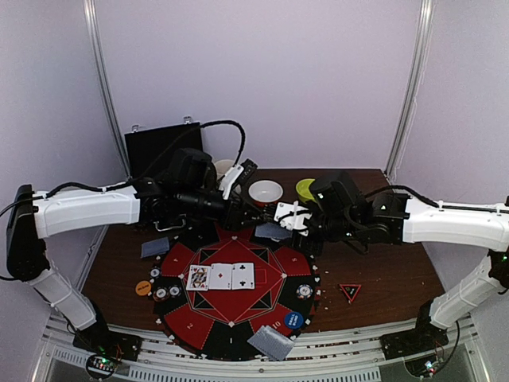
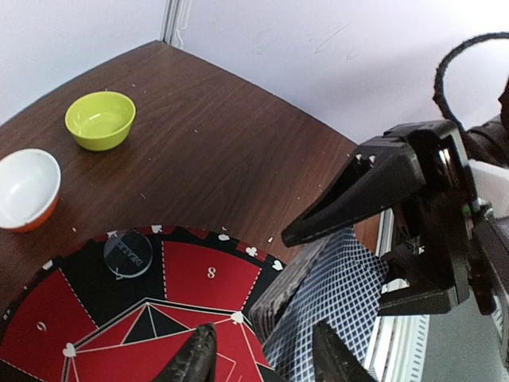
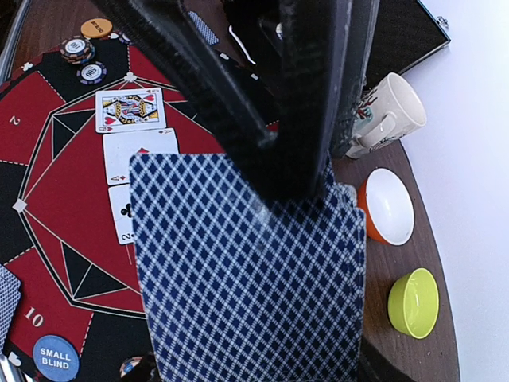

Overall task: Distribute texas hold em gaming equipment
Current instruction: Pick up the poker card from the face-down deck piles.

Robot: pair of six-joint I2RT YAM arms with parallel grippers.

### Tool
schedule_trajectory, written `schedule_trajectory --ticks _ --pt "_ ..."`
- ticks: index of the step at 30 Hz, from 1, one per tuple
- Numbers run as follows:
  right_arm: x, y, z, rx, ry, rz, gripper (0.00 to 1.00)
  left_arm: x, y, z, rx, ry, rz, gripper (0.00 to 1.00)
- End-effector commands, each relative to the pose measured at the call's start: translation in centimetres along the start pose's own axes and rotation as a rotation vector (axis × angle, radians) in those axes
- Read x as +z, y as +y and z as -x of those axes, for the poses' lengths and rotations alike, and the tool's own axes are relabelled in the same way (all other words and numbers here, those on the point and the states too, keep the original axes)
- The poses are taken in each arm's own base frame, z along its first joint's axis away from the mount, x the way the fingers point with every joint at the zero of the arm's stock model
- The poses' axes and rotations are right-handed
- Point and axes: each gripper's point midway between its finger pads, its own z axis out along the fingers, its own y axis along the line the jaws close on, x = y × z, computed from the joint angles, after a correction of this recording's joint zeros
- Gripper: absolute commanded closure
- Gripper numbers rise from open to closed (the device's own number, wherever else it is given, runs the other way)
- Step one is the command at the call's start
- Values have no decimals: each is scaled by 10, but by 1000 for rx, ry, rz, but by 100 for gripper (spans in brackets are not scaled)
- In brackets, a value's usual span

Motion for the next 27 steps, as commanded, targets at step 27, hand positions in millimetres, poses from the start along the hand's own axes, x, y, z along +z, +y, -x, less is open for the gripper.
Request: schedule_trajectory --ticks 27 --pt "-13 -38 -24 103 20 -113 44 -39 -22 31 94 -120 -78 100"
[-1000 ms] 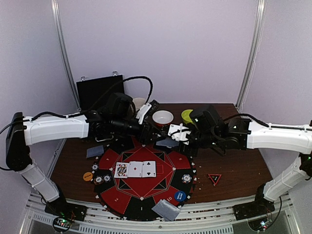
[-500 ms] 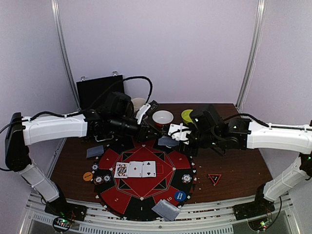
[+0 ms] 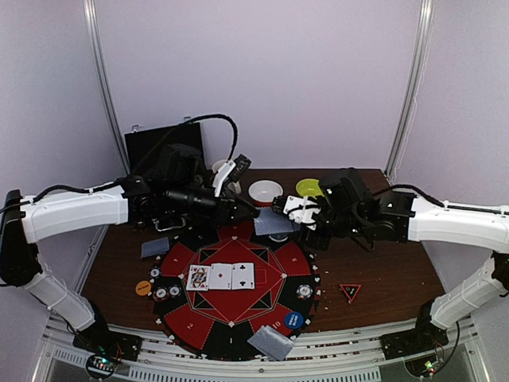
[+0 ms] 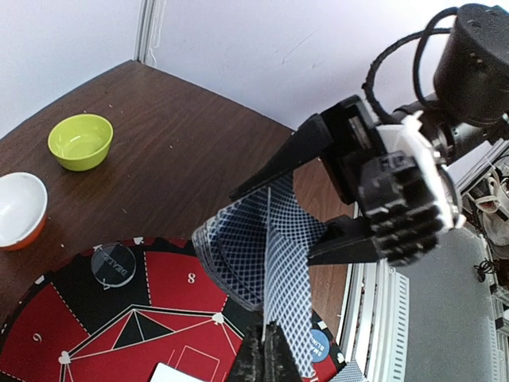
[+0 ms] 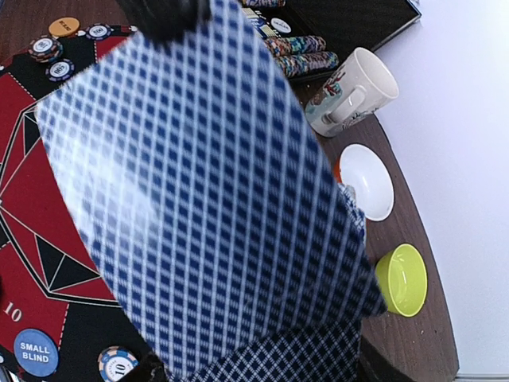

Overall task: Distribute texas hold em gaming equipment
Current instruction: Pick up the poker card from the face-down deck piles, then place the poker card in the community card area.

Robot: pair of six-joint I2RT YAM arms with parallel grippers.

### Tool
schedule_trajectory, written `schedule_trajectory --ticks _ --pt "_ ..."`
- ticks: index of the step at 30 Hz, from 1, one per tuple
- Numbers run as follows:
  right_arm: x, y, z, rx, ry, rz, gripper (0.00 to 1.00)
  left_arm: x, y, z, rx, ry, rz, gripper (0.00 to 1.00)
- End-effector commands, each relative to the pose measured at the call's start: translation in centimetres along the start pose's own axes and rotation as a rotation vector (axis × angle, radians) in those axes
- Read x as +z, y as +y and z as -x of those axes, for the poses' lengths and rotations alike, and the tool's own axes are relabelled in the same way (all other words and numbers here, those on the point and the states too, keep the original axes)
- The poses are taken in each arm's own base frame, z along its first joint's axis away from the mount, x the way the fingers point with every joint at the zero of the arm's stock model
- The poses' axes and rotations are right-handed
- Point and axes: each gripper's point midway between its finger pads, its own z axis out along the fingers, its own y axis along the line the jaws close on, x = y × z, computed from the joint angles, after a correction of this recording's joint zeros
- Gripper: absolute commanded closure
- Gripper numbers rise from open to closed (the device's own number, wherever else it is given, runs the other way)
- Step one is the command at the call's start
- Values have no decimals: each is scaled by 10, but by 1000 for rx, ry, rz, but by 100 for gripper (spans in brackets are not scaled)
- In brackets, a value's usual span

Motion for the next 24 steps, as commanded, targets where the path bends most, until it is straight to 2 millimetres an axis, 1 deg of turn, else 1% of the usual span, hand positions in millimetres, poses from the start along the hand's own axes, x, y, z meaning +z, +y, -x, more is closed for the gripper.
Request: schedule_trajectory --ticks 1,4,6,9,11,12,13,14,16,19,21,24 --pt "-5 -21 -13 83 8 -58 44 -21 -1 25 58 -98 17 100" --pt "-4 -40 -30 140 43 -104 44 -34 5 28 75 -119 59 100" --pt "-4 -50 -39 169 69 -135 44 -42 14 26 70 -120 107 100" --pt "-8 -61 -46 195 90 -175 44 -49 40 15 -2 -92 231 100" --pt "-10 -67 -48 212 98 -202 44 -47 66 -5 -125 -59 353 100" --pt "-11 -69 -49 219 101 -213 44 -44 74 -14 -202 -65 376 100" --pt "-11 -70 -48 223 102 -217 44 -37 73 -25 -301 -88 350 100" --pt "-12 -70 -48 227 100 -220 44 -30 69 -33 -360 -122 319 100" --pt "-13 -70 -48 234 97 -218 44 -16 64 -47 -436 -181 313 100" --pt "-15 -69 -45 237 88 -207 44 -1 76 -74 -544 -162 390 100" --pt "-17 -69 -45 236 82 -204 44 7 81 -80 -569 -166 437 100" --pt "-21 -69 -44 233 76 -206 44 17 84 -83 -575 -179 496 100"
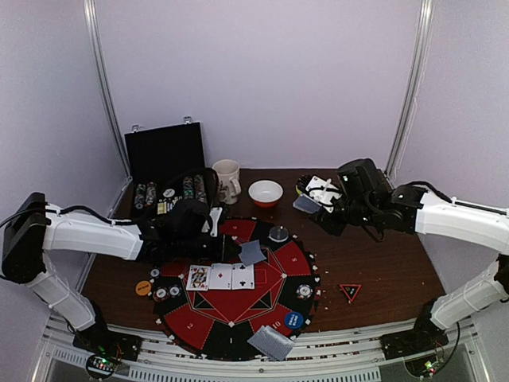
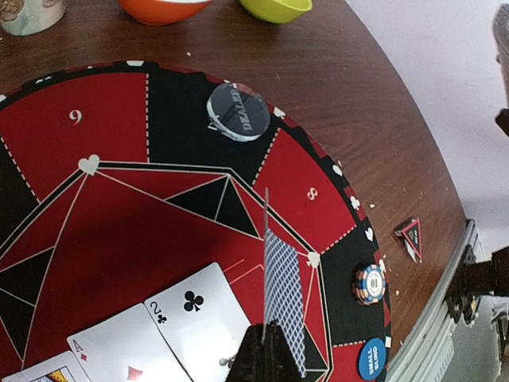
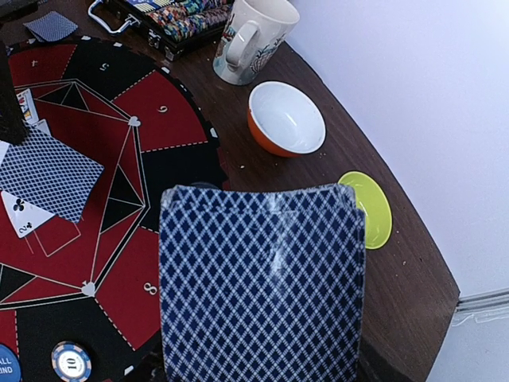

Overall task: Distribute texas hold em gaming equipment
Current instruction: Place the poker card in the community card area.

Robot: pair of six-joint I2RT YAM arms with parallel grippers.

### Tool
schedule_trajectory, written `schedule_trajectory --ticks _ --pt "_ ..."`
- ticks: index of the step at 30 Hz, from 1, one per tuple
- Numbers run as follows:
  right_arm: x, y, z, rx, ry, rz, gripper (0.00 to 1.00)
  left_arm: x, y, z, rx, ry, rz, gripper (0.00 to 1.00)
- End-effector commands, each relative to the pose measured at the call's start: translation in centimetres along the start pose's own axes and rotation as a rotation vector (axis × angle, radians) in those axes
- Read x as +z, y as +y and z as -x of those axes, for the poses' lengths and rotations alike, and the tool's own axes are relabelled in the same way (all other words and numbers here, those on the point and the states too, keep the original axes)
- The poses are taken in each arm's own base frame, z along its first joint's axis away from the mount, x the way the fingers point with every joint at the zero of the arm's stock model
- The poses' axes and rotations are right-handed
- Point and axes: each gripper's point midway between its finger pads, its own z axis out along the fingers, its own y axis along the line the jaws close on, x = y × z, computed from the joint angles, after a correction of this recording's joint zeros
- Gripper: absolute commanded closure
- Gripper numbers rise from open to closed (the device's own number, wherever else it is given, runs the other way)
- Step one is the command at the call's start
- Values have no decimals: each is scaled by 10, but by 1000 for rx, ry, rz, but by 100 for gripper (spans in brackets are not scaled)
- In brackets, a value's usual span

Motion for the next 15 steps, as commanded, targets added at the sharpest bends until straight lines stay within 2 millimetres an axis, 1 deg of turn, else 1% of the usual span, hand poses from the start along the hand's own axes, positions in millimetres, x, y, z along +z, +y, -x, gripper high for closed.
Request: schedule_trajectory --ticks 1,3,7,9,10,11,13,15 --pt "-13 -8 6 24 -30 -19 44 6 -15 40 -96 -198 31 100" --pt "-14 -7 6 26 -34 -16 44 18 -14 33 -92 -183 39 100" --pt "-17 -7 4 28 -36 -12 44 44 -8 7 -113 -99 21 100" --pt "-18 -7 4 25 -39 -12 44 53 -5 1 -110 -79 27 100" --pt "-19 -7 5 23 -42 -14 44 56 -4 0 -106 -71 33 100" --pt "-20 -8 5 23 -42 -14 44 58 -6 1 -95 -67 34 100" --pt "-21 -8 5 23 -42 -15 44 63 -11 -2 -72 -41 20 100" --pt "-22 -9 6 20 -43 -16 44 65 -18 -10 -49 -2 -4 100"
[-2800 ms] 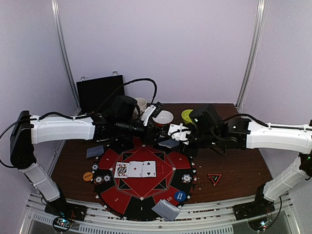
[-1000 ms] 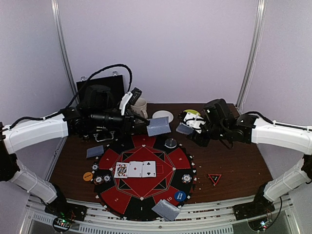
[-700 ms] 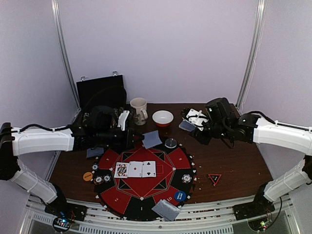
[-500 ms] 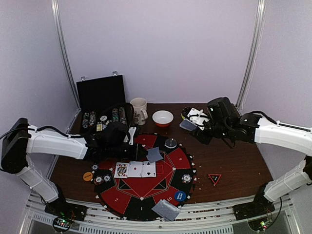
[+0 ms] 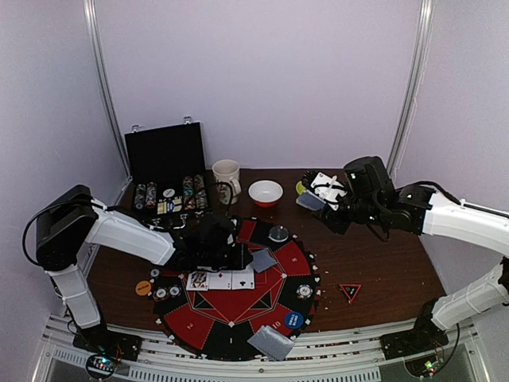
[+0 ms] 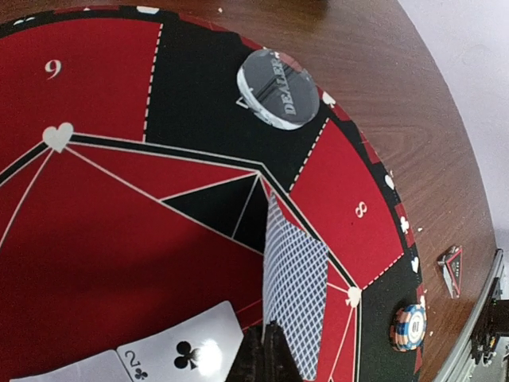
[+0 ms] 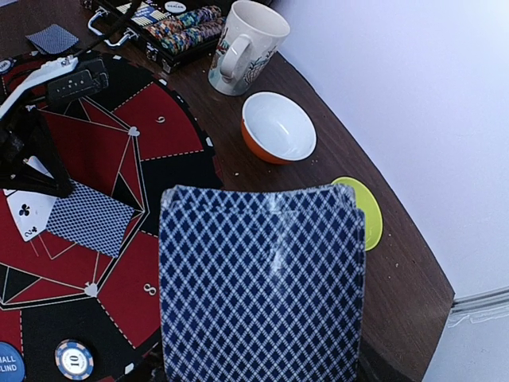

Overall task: Distribute texas hold em gaming equipment
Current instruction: Place the poker card in the community card area.

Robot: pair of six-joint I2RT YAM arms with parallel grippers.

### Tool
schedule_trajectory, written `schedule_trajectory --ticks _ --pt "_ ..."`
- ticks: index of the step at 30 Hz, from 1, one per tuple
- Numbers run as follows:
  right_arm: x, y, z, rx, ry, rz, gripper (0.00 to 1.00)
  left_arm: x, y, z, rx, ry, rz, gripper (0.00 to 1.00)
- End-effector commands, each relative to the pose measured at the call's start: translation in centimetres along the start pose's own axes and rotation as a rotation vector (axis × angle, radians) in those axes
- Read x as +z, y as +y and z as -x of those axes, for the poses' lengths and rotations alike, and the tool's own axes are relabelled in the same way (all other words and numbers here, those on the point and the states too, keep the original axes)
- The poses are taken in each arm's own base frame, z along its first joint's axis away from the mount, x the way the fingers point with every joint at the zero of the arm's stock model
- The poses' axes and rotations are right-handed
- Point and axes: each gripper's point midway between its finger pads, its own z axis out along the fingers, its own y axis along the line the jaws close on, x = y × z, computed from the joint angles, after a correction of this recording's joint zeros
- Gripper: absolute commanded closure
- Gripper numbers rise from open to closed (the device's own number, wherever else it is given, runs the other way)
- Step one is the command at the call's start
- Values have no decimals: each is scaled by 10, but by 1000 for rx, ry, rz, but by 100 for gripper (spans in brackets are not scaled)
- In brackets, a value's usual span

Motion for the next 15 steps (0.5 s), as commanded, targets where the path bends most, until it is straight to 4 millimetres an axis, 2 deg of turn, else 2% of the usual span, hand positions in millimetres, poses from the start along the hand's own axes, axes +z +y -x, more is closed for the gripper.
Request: schedule_trajectory --ticks 1,4,7,11,13,15 --pt "-8 -3 0 11 -8 -6 44 0 -35 5 47 18 -106 97" --pt "-8 -3 0 8 -9 -5 44 -1 -34 -14 77 106 -122 92" --pt "-8 -3 1 3 -12 -3 44 -7 -37 -21 134 161 -133 80" --pt "-8 -4 3 -2 -12 -3 44 -12 -40 -43 189 275 -172 74" --pt "-7 -4 3 -5 -12 -2 44 -15 -45 -52 218 322 -210 72" --pt "-7 -3 4 -5 -13 -2 44 -18 -59 -52 247 350 -272 70"
